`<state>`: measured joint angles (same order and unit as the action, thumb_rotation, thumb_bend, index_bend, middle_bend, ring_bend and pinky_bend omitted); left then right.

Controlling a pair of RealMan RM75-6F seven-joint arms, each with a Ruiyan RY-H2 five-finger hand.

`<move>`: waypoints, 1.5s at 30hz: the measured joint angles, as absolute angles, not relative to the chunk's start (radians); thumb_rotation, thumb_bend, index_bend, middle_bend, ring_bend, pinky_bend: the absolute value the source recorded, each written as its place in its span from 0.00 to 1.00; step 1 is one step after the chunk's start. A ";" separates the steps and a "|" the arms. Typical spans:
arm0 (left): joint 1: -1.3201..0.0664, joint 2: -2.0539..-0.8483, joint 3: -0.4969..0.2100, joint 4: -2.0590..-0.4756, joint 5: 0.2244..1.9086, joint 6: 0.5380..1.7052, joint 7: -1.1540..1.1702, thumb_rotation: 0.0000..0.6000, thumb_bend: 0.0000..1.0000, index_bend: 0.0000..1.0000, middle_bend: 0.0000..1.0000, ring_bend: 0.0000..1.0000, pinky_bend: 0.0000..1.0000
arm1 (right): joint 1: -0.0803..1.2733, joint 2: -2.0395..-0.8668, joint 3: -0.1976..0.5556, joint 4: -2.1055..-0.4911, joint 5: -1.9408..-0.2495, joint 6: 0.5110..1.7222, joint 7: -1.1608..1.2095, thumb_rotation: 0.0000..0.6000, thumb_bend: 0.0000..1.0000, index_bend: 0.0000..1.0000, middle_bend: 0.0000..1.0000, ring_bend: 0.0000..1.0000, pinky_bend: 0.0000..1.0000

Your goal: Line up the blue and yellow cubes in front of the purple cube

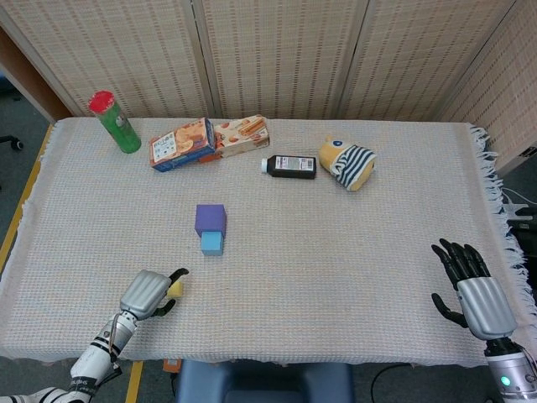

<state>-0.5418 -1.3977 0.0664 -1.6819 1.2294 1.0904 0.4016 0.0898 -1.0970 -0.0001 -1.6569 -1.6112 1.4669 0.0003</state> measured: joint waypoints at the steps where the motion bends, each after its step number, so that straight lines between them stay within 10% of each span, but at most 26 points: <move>1: -0.539 -1.402 0.067 -1.674 1.231 1.091 0.399 1.00 0.37 0.23 1.00 1.00 1.00 | 0.090 -1.097 0.000 -1.657 -1.611 1.466 0.000 1.00 0.10 0.00 0.00 0.00 0.00; 30: -0.493 -1.520 0.017 -1.491 1.307 1.099 0.296 1.00 0.36 0.50 1.00 1.00 1.00 | 0.094 -1.100 0.004 -1.656 -1.596 1.454 -0.006 1.00 0.10 0.00 0.00 0.00 0.00; 45: -0.481 -1.514 0.016 -1.505 1.305 1.090 0.335 1.00 0.37 0.21 1.00 1.00 1.00 | 0.096 -1.101 0.005 -1.656 -1.590 1.449 -0.010 1.00 0.10 0.00 0.00 0.00 0.00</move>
<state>-0.4812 -1.5143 0.0161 -1.5047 1.3052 1.0899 0.3349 0.0959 -1.1005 0.0046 -1.6562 -1.5905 1.4494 -0.0102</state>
